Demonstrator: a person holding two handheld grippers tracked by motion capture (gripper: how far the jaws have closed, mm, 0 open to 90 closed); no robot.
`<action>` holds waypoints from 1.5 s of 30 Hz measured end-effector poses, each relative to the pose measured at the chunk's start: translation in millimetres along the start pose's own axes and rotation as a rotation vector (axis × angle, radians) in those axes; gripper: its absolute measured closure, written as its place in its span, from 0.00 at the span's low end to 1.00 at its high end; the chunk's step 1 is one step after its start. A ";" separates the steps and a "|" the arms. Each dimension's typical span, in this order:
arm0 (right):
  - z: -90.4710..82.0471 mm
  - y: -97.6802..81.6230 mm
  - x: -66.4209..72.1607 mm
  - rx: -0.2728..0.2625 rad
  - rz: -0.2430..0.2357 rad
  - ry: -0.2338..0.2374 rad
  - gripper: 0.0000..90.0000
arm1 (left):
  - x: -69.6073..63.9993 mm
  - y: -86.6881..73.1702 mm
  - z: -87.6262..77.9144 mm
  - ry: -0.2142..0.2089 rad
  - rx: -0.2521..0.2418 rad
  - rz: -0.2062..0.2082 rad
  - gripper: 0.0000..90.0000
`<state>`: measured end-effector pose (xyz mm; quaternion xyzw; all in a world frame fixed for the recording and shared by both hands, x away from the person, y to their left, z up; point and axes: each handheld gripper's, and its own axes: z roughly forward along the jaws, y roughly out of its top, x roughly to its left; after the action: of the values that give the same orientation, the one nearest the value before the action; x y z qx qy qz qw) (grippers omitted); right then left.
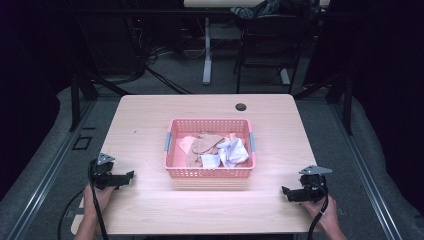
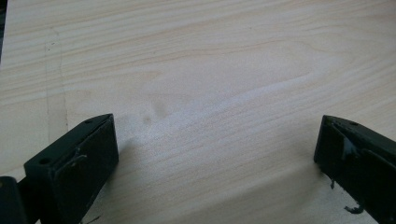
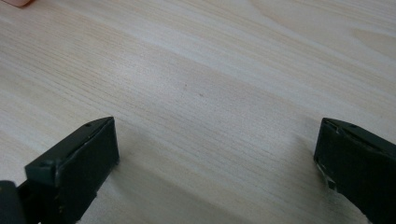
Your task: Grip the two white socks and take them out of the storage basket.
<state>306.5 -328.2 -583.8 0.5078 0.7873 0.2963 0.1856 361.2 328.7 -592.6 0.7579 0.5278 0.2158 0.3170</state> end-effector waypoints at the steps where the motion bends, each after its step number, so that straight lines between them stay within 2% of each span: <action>1: 0.0 0.0 0.1 -0.001 -0.002 0.000 0.00 | 0.0 0.0 0.0 0.000 0.000 0.000 0.00; 12: 0.4 8.8 1.4 0.065 -0.010 -0.001 0.01 | -0.4 0.6 0.7 0.003 -0.001 0.000 0.00; 22: 2.3 20.7 2.3 0.175 -0.019 0.005 0.00 | -0.5 0.6 0.7 0.003 -0.001 -0.001 0.00; 27: -1.7 30.0 1.9 0.215 -0.013 0.028 0.00 | -0.6 0.5 0.6 0.004 -0.001 -0.001 0.00; 32: -10.1 42.5 4.1 0.226 -0.004 0.064 0.00 | -1.2 0.5 0.6 0.010 -0.001 -0.006 0.00; 39: -18.8 58.2 13.2 0.246 -0.040 0.101 0.00 | -3.5 0.6 1.0 0.025 -0.005 -0.020 0.00; 45: -23.8 75.5 21.0 0.303 -0.088 0.106 0.00 | -3.4 0.6 1.1 0.025 -0.005 -0.021 0.00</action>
<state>335.8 -292.5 -516.2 0.4784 0.8532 0.1924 0.0779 361.2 325.1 -592.9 0.7489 0.5390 0.2231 0.3145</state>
